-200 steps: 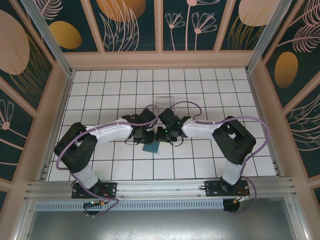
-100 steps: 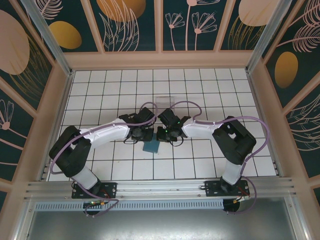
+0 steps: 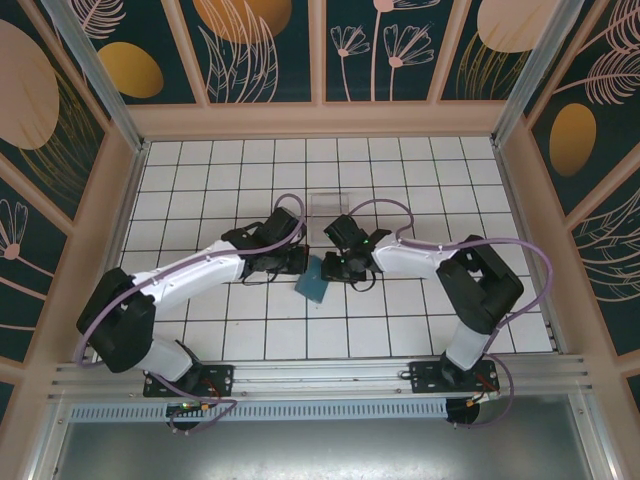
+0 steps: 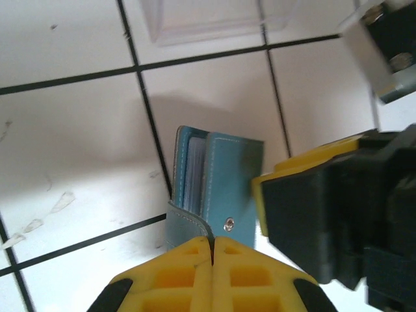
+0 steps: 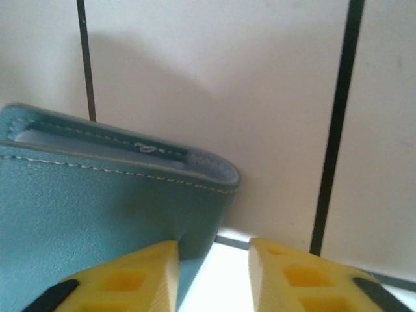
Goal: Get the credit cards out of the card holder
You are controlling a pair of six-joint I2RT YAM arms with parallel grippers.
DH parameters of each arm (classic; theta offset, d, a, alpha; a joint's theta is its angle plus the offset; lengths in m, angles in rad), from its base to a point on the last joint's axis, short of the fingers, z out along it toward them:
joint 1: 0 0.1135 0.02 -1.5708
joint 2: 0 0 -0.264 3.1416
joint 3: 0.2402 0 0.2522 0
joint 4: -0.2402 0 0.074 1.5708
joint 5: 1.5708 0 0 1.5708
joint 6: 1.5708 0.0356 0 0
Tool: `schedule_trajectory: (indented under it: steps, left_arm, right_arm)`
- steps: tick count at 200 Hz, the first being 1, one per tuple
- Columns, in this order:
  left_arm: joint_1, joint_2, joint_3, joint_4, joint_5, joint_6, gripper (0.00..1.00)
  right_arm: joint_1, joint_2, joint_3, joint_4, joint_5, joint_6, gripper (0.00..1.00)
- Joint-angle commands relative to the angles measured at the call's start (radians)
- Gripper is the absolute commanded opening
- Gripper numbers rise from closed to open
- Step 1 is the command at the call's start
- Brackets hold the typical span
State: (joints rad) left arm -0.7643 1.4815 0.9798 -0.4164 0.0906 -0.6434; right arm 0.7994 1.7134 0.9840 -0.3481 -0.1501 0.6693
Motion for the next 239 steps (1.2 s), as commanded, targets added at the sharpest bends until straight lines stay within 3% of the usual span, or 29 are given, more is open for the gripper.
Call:
schedule_trajectory:
  steps: [1,64,79,91,144,239]
  left_arm:
    - [0.007,-0.039,-0.053,0.07,0.042,-0.067,0.01]
    - [0.007,-0.104,-0.115,0.152,0.099,-0.133,0.01]
    - [0.007,-0.115,-0.125,0.155,0.091,-0.139,0.01]
    - [0.007,-0.126,-0.137,0.168,0.09,-0.148,0.0]
    - [0.009,-0.137,-0.15,0.172,0.091,-0.154,0.0]
    - [0.02,-0.097,-0.14,0.073,-0.02,-0.1,0.01]
  right_arm:
    - [0.003,-0.059,-0.01,-0.051,0.031,0.026,0.41]
    - [0.007,-0.136,-0.038,0.016,-0.057,0.101,0.66]
    - [0.012,-0.137,-0.051,0.049,-0.101,0.117,0.8]
    - [0.017,-0.131,-0.059,0.068,-0.121,0.125,0.84]
    - [0.021,-0.094,-0.077,0.083,-0.115,0.14,0.84]
    - [0.014,-0.186,-0.111,-0.029,-0.013,0.139,0.81]
